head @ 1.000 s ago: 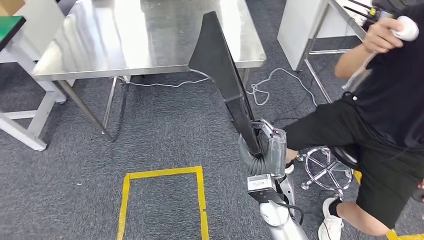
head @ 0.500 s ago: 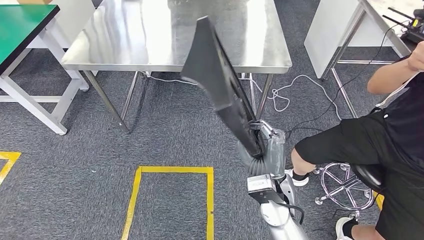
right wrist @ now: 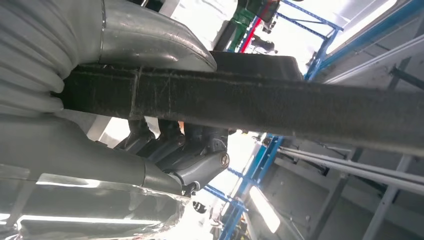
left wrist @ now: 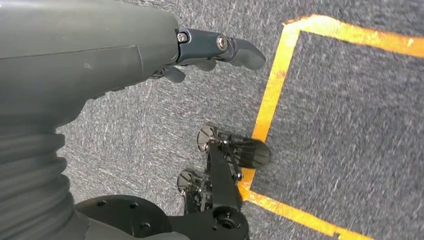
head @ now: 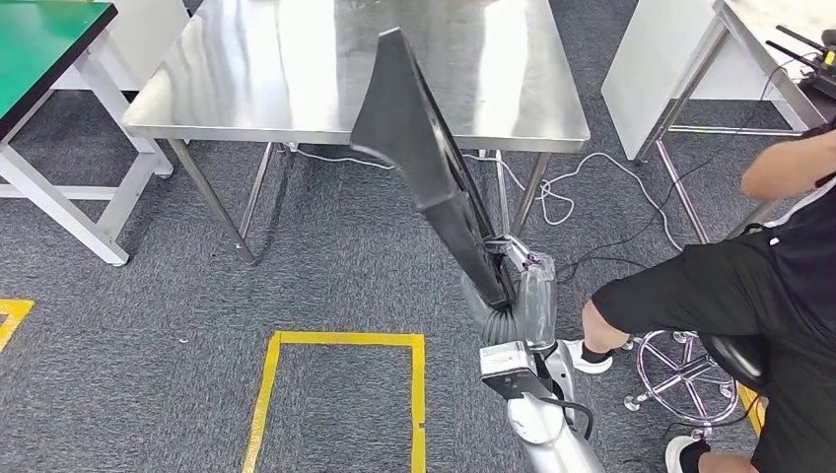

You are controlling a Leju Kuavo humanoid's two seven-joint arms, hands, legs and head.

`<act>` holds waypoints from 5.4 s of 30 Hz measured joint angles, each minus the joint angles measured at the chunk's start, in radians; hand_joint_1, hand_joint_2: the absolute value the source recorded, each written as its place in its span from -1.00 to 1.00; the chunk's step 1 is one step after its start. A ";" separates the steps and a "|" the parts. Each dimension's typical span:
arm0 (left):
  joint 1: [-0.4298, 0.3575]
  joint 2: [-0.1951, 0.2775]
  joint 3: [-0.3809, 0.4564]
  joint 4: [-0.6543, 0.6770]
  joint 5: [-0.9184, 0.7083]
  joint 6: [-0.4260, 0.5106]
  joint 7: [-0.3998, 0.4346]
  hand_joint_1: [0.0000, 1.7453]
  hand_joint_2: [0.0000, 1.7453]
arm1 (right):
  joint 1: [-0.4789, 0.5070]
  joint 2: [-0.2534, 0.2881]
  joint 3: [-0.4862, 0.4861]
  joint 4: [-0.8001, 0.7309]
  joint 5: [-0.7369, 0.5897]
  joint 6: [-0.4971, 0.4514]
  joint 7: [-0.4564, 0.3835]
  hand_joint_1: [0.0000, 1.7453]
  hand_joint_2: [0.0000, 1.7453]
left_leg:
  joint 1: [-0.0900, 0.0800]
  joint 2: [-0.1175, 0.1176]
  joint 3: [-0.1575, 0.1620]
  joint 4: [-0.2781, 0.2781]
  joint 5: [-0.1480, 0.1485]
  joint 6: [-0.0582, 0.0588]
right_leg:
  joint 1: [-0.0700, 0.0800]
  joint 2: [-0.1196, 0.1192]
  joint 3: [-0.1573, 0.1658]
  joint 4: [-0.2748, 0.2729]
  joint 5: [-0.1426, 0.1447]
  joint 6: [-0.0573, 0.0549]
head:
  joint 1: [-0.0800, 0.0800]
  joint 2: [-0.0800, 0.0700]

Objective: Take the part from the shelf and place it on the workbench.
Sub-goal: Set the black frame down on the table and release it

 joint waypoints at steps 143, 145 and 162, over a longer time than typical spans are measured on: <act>-0.019 -0.026 0.026 0.005 -0.056 0.058 -0.069 -1.00 1.00 | -0.736 0.235 0.499 0.992 0.661 -0.009 0.631 0.78 1.00 | -0.017 -0.018 0.070 -0.013 -0.067 0.017 | 0.033 0.025 -0.093 -0.028 0.124 -0.044 | 0.005 0.000; -0.018 -0.025 0.026 0.005 -0.057 0.062 -0.068 -1.00 1.00 | -0.759 0.238 0.526 1.064 0.665 -0.006 0.650 0.78 1.00 | -0.016 -0.018 0.070 -0.014 -0.067 0.016 | 0.035 0.025 -0.094 -0.028 0.123 -0.045 | 0.005 0.000; -0.011 -0.024 0.026 0.005 -0.079 0.042 -0.064 -1.00 1.00 | -0.830 0.068 0.500 1.338 0.642 0.044 0.831 0.78 1.00 | -0.018 -0.017 0.071 -0.014 -0.067 0.013 | 0.034 0.025 -0.092 -0.028 0.123 -0.046 | 0.005 0.000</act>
